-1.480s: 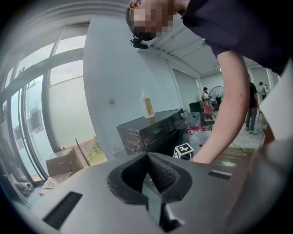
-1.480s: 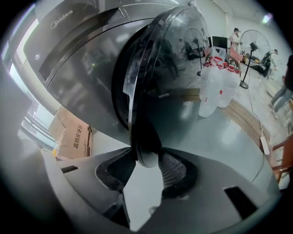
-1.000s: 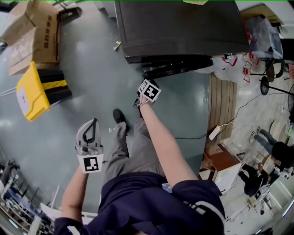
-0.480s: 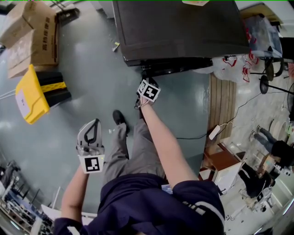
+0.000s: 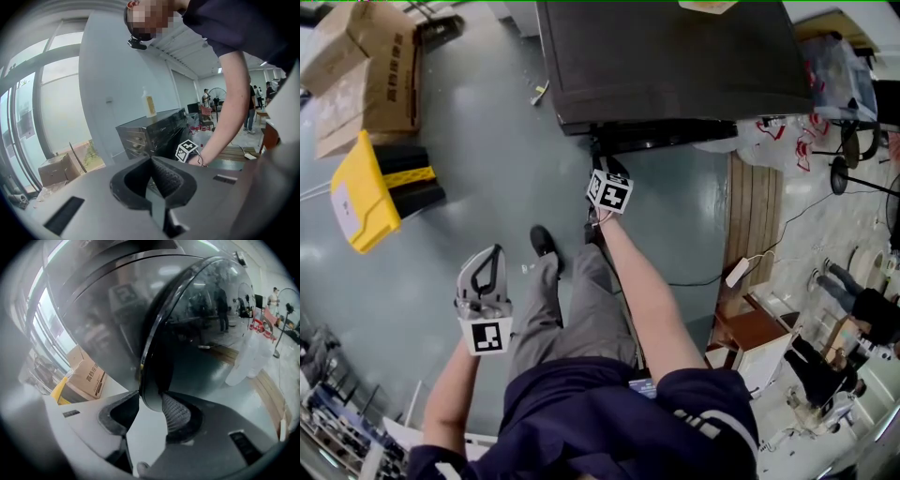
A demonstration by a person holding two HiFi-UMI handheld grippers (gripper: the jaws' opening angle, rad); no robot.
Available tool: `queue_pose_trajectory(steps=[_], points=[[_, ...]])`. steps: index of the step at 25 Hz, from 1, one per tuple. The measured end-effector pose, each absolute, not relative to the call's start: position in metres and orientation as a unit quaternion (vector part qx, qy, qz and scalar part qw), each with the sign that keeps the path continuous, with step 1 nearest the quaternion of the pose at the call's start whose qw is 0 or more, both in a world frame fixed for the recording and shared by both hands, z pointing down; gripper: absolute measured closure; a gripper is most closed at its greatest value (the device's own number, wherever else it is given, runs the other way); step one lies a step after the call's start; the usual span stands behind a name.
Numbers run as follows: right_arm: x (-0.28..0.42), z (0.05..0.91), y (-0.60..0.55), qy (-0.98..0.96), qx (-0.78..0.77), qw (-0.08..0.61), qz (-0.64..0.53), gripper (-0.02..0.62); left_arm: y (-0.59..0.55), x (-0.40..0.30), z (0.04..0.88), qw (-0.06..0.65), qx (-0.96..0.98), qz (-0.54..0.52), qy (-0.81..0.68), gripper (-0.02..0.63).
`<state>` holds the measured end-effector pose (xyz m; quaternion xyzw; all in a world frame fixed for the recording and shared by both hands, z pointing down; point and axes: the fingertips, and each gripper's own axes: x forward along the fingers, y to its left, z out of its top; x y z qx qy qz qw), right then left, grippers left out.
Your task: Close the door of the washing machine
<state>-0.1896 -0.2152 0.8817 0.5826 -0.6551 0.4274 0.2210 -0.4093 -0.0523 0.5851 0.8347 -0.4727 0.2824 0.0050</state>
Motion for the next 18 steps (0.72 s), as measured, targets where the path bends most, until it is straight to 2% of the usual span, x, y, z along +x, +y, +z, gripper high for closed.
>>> queue_pose_trajectory(steps=[6, 18], points=[[-0.194, 0.880, -0.217, -0.688, 0.555, 0.240, 0.400, 0.437, -0.058, -0.407, 0.586, -0.002, 0.839, 0.283, -0.465, 0.583], [-0.193, 0.880, -0.219, -0.688, 0.561, 0.230, 0.399, 0.437, -0.066, -0.405, 0.597, 0.004, 0.840, 0.281, -0.464, 0.582]])
